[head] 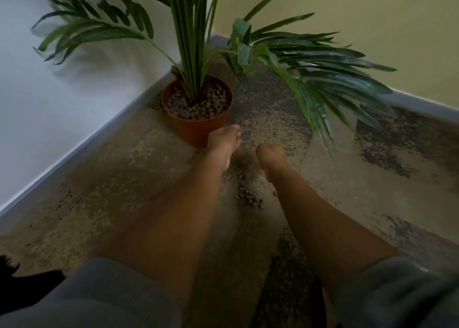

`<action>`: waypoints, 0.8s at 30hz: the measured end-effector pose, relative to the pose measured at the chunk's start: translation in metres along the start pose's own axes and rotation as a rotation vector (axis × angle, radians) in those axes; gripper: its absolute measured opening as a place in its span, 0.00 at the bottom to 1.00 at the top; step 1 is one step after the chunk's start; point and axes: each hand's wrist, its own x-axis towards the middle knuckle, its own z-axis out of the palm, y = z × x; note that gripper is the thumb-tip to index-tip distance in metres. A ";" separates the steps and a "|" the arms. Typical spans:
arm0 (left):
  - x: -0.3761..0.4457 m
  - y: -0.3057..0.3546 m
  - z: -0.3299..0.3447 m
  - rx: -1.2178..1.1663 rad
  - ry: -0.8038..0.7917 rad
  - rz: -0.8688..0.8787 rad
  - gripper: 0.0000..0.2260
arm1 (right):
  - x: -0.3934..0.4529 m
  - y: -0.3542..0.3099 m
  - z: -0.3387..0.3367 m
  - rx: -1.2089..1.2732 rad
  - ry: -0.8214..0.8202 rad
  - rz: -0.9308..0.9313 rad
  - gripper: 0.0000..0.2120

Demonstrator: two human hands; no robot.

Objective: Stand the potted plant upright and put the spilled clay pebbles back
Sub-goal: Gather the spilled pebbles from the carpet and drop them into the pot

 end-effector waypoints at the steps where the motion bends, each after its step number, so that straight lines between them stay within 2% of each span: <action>1: 0.002 -0.009 0.001 0.141 -0.015 0.013 0.11 | 0.002 0.010 -0.005 -0.061 0.037 -0.033 0.12; 3: 0.005 -0.026 0.002 0.385 -0.064 0.042 0.13 | 0.007 0.027 -0.016 -0.244 0.088 -0.064 0.12; 5: 0.005 -0.042 0.001 0.586 -0.116 0.056 0.14 | 0.011 0.041 -0.026 -0.392 0.148 -0.033 0.16; 10: 0.007 -0.073 0.001 0.937 -0.216 0.101 0.19 | 0.019 0.058 -0.050 -0.564 0.287 0.106 0.22; 13: 0.009 -0.084 0.004 1.072 -0.211 0.156 0.22 | 0.018 0.072 -0.059 -0.649 0.261 0.108 0.25; 16: 0.010 -0.089 0.006 1.197 -0.211 0.235 0.22 | 0.018 0.083 -0.056 -0.599 0.154 0.044 0.22; 21: 0.009 -0.096 0.007 1.292 -0.236 0.307 0.12 | 0.019 0.095 -0.042 -0.641 0.097 -0.080 0.17; 24: 0.005 -0.099 0.005 1.345 -0.232 0.293 0.10 | 0.018 0.105 -0.036 -0.730 0.032 -0.230 0.16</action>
